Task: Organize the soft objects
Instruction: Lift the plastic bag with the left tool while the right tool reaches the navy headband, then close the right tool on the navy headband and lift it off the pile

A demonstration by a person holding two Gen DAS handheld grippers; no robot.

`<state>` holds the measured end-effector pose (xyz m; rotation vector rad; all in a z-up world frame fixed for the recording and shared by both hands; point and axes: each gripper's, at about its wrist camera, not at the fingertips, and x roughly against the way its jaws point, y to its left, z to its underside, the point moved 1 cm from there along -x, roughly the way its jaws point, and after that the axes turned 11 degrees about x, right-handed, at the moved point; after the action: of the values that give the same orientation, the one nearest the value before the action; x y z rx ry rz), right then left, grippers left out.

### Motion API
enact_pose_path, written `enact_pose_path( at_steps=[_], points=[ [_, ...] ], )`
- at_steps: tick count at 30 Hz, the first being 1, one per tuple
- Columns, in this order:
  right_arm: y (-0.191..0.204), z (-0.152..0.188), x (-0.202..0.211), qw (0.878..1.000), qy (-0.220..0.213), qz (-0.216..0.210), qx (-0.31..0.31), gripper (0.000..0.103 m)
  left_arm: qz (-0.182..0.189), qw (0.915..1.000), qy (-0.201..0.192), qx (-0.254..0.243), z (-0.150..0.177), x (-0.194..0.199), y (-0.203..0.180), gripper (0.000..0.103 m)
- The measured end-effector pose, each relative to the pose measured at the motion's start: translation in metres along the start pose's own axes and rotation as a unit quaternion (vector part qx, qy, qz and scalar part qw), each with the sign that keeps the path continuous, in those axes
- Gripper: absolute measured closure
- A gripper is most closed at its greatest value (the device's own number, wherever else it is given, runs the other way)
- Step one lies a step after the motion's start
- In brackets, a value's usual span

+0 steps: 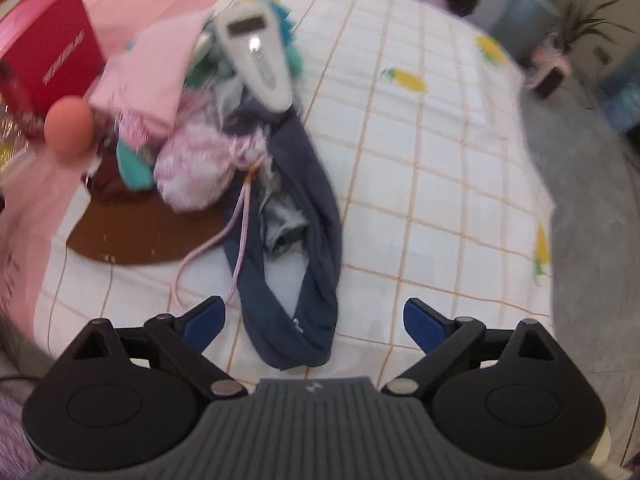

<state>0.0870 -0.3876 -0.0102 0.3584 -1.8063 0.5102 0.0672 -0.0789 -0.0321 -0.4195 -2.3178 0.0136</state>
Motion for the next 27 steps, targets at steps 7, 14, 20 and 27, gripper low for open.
enact_pose_path(
  at_steps=[7, 14, 20, 27],
  points=[
    [0.001, -0.01, -0.035, 0.998, 0.02, -0.044, 0.031, 0.01, -0.017, 0.9994, -0.02, -0.023, 0.006, 0.0, -0.004, 0.097],
    [-0.004, -0.009, -0.031, 0.998, -0.022, -0.064, -0.001, 0.082, -0.022, 0.9994, -0.012, -0.025, 0.009, -0.004, -0.004, 0.097],
    [-0.013, -0.003, -0.024, 0.997, -0.017, -0.054, -0.054, 0.096, -0.022, 0.9996, -0.012, -0.016, 0.007, -0.002, 0.0, 0.097],
    [0.003, -0.003, 0.026, 0.997, -0.049, -0.039, -0.04, 0.096, -0.02, 0.9997, -0.013, 0.005, 0.001, 0.004, 0.008, 0.097]
  ],
)
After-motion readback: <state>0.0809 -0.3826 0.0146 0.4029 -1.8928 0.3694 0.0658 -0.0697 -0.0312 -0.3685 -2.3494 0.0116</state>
